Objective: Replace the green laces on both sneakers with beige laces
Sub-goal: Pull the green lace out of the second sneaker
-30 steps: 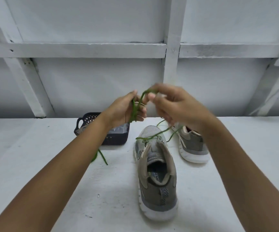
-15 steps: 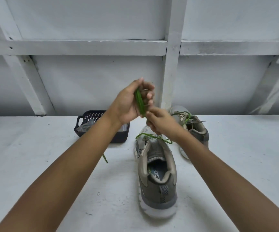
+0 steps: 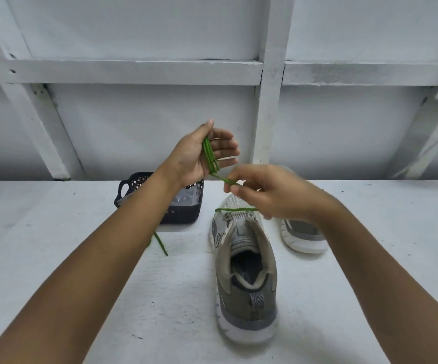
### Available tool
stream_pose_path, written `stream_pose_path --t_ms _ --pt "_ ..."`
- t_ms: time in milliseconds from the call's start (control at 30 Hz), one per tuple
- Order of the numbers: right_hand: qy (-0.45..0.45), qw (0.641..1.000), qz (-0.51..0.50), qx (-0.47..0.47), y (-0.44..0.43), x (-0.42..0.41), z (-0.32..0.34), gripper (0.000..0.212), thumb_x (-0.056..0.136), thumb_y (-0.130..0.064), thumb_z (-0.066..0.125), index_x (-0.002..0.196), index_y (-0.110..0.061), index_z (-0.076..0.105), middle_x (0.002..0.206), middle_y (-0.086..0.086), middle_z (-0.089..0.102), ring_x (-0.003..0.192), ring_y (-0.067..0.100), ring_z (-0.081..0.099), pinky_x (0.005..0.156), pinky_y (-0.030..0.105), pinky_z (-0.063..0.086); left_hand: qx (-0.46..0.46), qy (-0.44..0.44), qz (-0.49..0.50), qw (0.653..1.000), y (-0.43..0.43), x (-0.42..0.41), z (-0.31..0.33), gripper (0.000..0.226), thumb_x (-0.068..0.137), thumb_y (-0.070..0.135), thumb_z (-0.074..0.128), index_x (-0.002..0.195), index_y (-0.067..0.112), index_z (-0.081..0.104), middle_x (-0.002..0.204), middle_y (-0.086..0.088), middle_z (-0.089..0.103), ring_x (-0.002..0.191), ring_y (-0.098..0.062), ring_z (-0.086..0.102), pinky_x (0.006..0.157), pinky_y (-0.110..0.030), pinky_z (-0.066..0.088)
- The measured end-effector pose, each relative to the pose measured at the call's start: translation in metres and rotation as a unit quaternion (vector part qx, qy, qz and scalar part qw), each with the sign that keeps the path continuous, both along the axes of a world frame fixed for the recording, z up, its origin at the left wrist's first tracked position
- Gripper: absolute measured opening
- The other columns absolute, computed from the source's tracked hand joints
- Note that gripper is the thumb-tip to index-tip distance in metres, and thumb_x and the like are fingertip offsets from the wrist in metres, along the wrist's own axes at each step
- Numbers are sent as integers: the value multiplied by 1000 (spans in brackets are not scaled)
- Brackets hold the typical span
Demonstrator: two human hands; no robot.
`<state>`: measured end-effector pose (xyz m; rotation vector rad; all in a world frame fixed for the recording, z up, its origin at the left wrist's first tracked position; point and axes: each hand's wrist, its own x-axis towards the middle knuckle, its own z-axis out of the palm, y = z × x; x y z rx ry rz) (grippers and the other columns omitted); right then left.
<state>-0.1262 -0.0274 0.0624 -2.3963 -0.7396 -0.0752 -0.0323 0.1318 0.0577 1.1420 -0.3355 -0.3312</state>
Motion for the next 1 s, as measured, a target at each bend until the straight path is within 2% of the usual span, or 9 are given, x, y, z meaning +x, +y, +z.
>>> stream_pose_path --t_ms 100,167,300,367,467,600,733,900,1000 --pt "-76 994 -39 -63 -4 9 21 12 93 -25 55 89 -17 63 55 -12 48 48 2 44 50 14 32 49 -9 -4 999 1 0 -4 48 102 35 28 80 7 59 64 -5 68 57 -15 67 54 -25 54" --pt "-85 995 -38 -28 -5 16 36 17 92 -24 58 77 -16 60 49 -11 48 45 2 40 49 16 33 102 -23 -26 994 -2 -2 -9 51 102 38 28 76 9 60 59 -5 65 51 -16 63 52 -24 53" --pt "5 975 -11 221 -9 44 45 26 93 -18 58 68 -16 52 40 -12 40 38 2 38 47 21 45 150 -35 -142 978 -7 -15 -17 72 96 56 16 69 6 59 40 -2 44 36 -15 41 47 -24 35" --pt "55 942 -1 331 -7 62 31 27 95 -20 54 70 -15 49 43 -12 34 37 5 31 43 21 38 108 -42 -237 964 -8 -22 -17 79 90 63 15 65 5 63 34 3 35 31 -11 32 50 -27 33" --pt "123 899 -17 420 3 83 -10 29 96 -26 53 68 -18 49 47 -6 31 39 10 27 39 16 24 46 -77 -273 958 -10 -29 -14 60 95 47 28 65 11 65 33 10 31 29 -5 30 56 -26 44" --pt "181 892 -54 411 20 76 -57 26 99 -17 45 73 -18 49 44 -10 38 36 5 28 37 13 20 -50 -73 -177 980 -4 -25 -1 46 96 25 34 68 14 68 42 6 45 39 -8 46 64 -30 46" --pt "126 946 -53 293 35 37 -67 30 102 -21 37 76 -14 51 51 -4 43 35 7 36 35 19 30 -131 -36 -64 989 9 -12 11 50 98 22 33 72 9 74 64 -2 69 65 -17 69 68 -33 58" --pt "81 970 -4 228 37 -4 -45 28 100 -20 43 76 -14 57 50 -4 49 44 16 48 51 28 43 -64 -24 1 998 18 -2 -1 50 101 23 32 74 10 72 64 -3 69 59 -16 67 66 -34 59" --pt "102 964 59 238 30 -18 -24 15 97 -13 51 86 -5 59 51 2 43 45 17 45 48 29 44 -21 -31 17 999 23 0 -13 37 101 24 33 86 7 62 64 -3 68 61 -16 67 64 -31 58"
